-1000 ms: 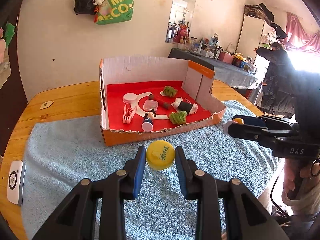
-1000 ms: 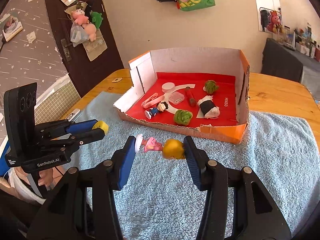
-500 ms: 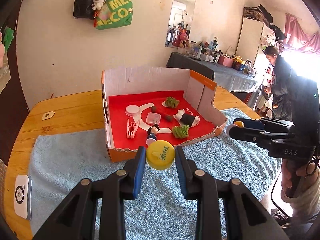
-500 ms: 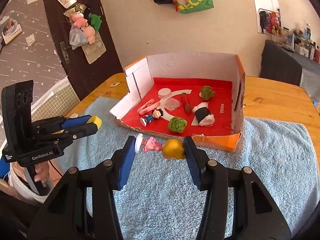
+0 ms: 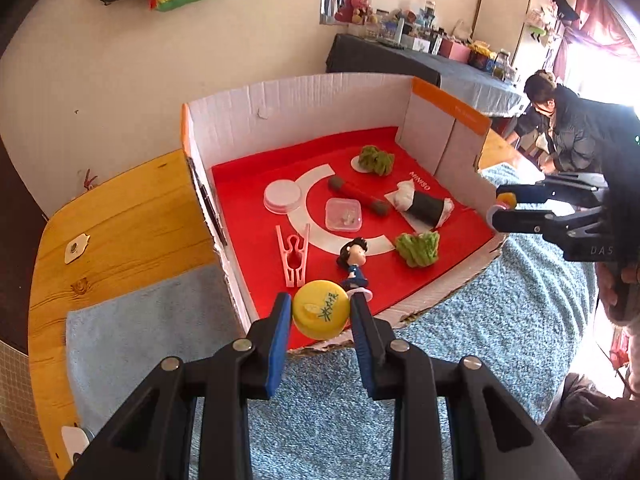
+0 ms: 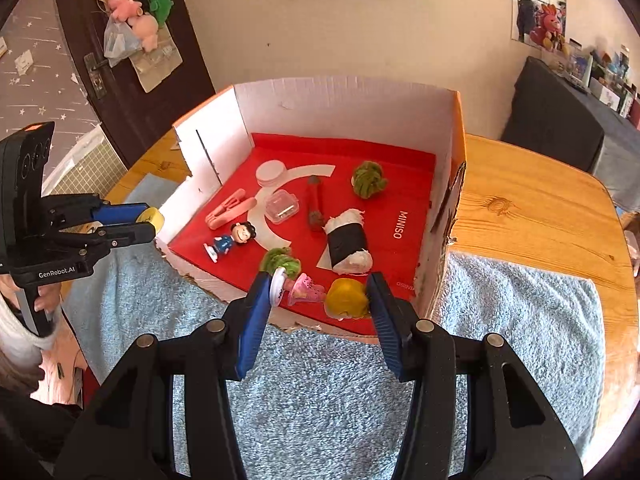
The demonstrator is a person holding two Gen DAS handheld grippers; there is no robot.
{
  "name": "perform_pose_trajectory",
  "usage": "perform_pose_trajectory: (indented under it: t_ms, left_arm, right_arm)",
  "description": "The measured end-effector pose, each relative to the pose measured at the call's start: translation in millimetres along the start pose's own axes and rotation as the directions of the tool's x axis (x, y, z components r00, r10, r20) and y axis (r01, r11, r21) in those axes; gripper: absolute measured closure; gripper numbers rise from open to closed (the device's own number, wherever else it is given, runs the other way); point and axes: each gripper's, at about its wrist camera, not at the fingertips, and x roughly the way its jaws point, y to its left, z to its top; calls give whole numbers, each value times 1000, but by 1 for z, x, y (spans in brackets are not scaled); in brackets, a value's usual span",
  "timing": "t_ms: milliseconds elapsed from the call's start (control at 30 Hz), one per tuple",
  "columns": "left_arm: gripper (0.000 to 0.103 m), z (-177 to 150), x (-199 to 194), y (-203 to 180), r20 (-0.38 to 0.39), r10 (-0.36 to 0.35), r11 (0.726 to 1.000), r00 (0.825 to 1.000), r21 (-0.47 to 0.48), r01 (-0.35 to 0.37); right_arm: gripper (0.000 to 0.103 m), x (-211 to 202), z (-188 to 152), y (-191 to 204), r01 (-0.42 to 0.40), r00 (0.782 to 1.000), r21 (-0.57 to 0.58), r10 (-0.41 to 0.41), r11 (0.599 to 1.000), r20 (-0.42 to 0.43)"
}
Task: Organize objects
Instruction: 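Carry the yellow lid and figure into the box above the red mat, then lower and open both tools to set the lid and figure on the mat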
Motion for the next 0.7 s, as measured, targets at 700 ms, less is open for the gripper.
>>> perform_pose_trajectory:
  t_ms: [700]
  left_arm:
    - [72, 15, 53, 12, -305, 1, 993, 952, 112, 35]
  right_arm:
    - [56, 56, 16, -8, 16, 949, -127, -55, 992, -311]
